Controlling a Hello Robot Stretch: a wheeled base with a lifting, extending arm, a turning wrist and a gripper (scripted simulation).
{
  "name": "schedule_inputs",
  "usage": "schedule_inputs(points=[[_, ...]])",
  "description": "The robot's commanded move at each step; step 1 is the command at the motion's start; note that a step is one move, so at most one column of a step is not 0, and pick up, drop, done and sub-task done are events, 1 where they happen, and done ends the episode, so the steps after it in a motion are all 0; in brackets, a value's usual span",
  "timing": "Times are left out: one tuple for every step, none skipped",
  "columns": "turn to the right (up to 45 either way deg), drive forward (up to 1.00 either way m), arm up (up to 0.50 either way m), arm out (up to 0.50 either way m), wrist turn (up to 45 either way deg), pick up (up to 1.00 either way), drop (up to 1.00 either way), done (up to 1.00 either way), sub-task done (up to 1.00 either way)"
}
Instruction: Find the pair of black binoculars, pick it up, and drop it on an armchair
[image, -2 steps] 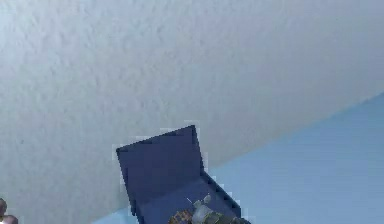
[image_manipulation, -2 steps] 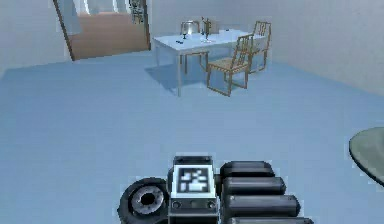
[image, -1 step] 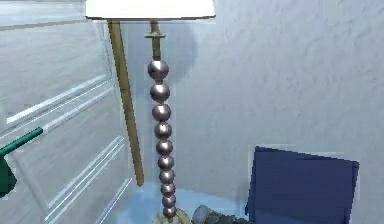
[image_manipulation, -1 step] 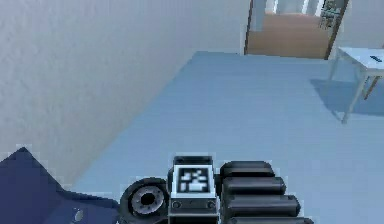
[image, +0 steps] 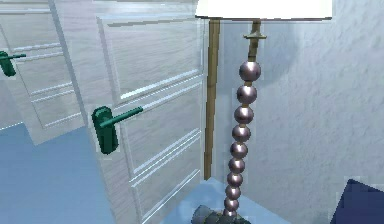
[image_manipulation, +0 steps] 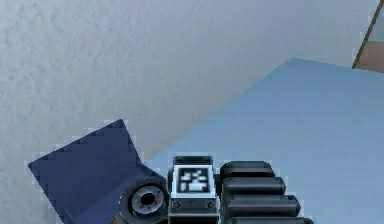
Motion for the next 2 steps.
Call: schedule_inputs(points=[[0.0,0.0,0.0,0.48,0.0,0.0,0.0,0.0,0.0],[0.0,0.0,0.0,0.0,39.0,0.0,0.0,0.0,0.0]])
